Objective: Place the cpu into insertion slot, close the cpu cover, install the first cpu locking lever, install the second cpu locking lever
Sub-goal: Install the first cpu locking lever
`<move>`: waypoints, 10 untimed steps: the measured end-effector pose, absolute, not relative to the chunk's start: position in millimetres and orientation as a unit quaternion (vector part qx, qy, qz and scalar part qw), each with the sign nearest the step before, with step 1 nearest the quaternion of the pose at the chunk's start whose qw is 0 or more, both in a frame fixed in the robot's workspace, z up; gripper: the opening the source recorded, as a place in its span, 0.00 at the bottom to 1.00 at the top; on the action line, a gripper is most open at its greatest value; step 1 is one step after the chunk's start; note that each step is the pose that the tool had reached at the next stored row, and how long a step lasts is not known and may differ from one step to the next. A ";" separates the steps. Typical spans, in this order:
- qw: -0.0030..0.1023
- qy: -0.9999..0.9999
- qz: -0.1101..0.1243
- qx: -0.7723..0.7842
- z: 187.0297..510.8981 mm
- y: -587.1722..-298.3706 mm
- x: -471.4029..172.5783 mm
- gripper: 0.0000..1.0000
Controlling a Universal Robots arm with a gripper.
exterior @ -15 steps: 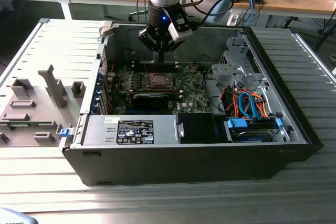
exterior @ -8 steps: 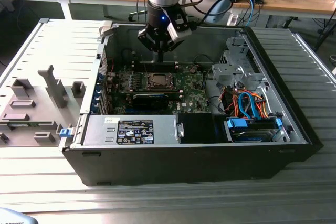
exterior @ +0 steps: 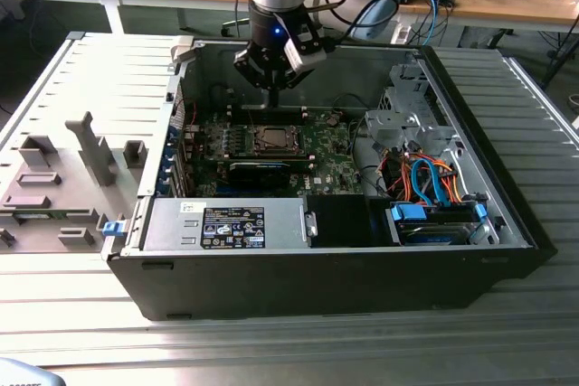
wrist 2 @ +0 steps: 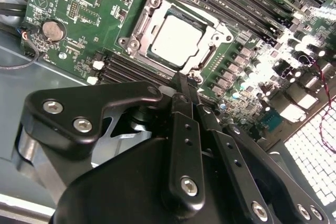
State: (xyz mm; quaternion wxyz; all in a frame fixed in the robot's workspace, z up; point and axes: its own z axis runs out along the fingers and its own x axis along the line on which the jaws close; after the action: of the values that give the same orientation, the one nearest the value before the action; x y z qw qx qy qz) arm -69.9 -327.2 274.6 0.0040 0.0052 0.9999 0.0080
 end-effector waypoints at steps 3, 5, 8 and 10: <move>0.004 1.000 0.008 0.005 274.7 -327.3 -71.4 0.11; 0.004 1.000 0.008 0.005 274.7 -327.2 -73.0 0.11; 0.004 1.000 0.008 0.005 274.7 -327.2 -74.5 0.11; 0.004 1.000 0.008 0.005 274.7 -327.2 -75.6 0.11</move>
State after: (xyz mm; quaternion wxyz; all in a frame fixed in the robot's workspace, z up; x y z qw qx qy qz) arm -75.6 -327.2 274.7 0.0040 0.0052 0.9999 0.0080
